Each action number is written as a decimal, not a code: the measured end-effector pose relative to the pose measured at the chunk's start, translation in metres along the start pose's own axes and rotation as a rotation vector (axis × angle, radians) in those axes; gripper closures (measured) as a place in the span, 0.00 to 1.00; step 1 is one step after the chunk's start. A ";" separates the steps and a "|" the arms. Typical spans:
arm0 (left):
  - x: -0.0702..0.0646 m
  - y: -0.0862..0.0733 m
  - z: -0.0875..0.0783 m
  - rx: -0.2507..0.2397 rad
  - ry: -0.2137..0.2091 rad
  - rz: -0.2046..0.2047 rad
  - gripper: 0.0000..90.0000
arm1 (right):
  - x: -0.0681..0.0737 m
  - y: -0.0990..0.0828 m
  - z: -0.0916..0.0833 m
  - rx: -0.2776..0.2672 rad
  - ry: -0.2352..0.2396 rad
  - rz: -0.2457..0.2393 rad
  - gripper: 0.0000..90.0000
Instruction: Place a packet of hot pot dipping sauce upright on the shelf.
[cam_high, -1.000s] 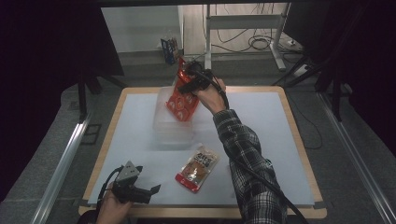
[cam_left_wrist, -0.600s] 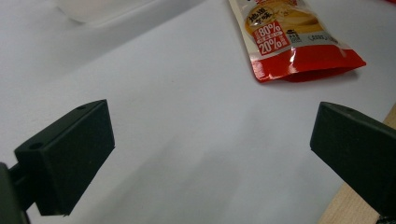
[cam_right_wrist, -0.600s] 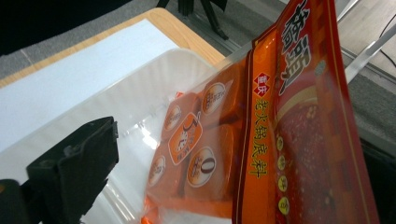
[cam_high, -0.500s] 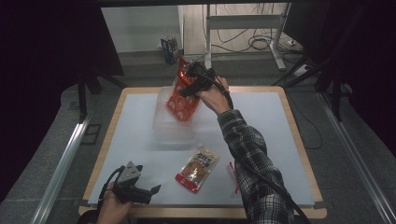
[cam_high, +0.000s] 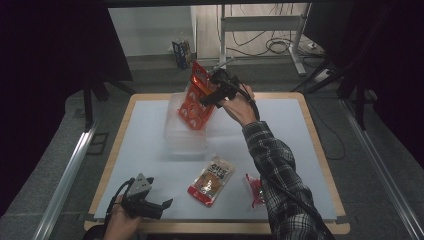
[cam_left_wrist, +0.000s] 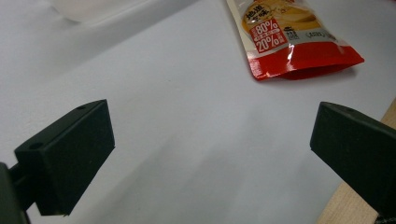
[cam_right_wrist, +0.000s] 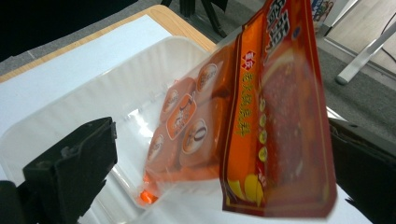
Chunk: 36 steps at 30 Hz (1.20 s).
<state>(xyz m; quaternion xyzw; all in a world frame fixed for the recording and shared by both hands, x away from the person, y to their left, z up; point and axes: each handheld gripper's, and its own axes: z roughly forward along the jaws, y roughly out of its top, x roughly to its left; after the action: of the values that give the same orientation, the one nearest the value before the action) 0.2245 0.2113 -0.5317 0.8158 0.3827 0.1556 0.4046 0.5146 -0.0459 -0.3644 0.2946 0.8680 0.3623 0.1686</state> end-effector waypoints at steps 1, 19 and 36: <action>0.000 0.000 0.000 0.002 -0.001 0.000 0.00 | -0.001 -0.002 -0.001 -0.002 0.000 0.000 0.00; 0.000 0.000 0.003 0.010 -0.006 0.013 0.00 | 0.006 -0.028 -0.025 -0.005 0.040 -0.007 0.00; -0.001 0.000 0.006 0.022 -0.020 0.025 0.00 | 0.013 -0.074 -0.044 0.002 0.052 -0.021 0.00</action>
<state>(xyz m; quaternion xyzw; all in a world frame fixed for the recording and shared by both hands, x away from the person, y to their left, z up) 0.2273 0.2075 -0.5355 0.8265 0.3701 0.1481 0.3976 0.4535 -0.1031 -0.3894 0.2762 0.8756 0.3670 0.1496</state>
